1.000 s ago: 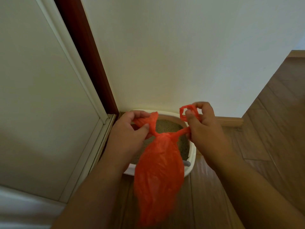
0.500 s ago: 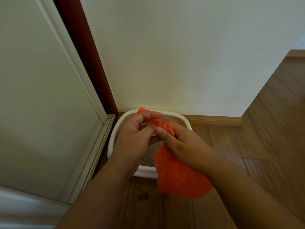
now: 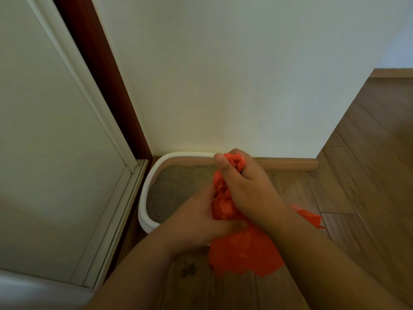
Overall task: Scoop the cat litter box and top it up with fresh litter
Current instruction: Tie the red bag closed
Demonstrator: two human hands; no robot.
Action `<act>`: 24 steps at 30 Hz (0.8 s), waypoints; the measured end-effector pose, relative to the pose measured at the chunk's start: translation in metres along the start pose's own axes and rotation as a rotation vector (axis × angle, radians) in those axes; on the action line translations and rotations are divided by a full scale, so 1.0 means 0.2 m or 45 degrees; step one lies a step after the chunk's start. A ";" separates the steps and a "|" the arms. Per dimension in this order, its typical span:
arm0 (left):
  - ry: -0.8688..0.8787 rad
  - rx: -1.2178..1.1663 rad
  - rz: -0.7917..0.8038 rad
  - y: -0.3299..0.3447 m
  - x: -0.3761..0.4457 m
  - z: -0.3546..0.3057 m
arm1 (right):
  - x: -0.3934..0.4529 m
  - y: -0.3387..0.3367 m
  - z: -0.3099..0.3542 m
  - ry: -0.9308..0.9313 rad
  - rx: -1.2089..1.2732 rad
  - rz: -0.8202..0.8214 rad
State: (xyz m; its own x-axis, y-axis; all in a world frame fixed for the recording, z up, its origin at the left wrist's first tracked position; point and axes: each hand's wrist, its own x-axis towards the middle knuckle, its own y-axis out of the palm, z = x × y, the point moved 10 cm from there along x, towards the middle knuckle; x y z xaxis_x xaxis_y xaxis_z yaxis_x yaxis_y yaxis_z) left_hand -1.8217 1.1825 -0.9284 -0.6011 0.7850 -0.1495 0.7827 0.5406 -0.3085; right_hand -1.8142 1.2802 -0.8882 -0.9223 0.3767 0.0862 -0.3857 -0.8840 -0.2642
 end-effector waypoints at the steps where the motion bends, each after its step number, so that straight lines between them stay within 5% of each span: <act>1: 0.014 0.085 -0.055 -0.02 0.00 0.00 | 0.00 0.01 0.00 0.008 0.019 0.022; 3: 0.018 0.229 -0.200 -0.08 0.00 0.00 | 0.00 0.02 0.00 -0.022 -0.028 0.060; 7: -0.022 0.369 -0.389 -0.16 0.00 0.00 | -0.01 0.01 0.12 -0.384 -0.697 0.063; 11: -0.125 0.602 -0.341 -0.12 0.02 0.04 | -0.09 0.14 0.06 -0.212 -0.578 0.395; 14: 0.031 0.393 -0.451 -0.13 -0.02 0.01 | -0.13 0.22 0.06 -0.186 -0.677 0.541; 19: 0.073 -0.023 -0.615 -0.22 -0.04 -0.02 | -0.02 0.07 0.10 -0.270 -0.602 0.186; 24: -0.109 -0.055 -0.374 -0.18 -0.01 0.07 | 0.02 -0.04 0.08 -0.214 -0.511 0.055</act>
State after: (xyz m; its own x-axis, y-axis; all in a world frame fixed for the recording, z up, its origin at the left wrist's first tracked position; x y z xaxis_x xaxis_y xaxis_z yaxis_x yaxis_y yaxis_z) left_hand -1.8512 1.1572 -0.9305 -0.8129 0.5656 -0.1392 0.5782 0.7547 -0.3100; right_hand -1.8160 1.2841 -0.8703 -0.9413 0.2619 0.2131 -0.3374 -0.7079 -0.6205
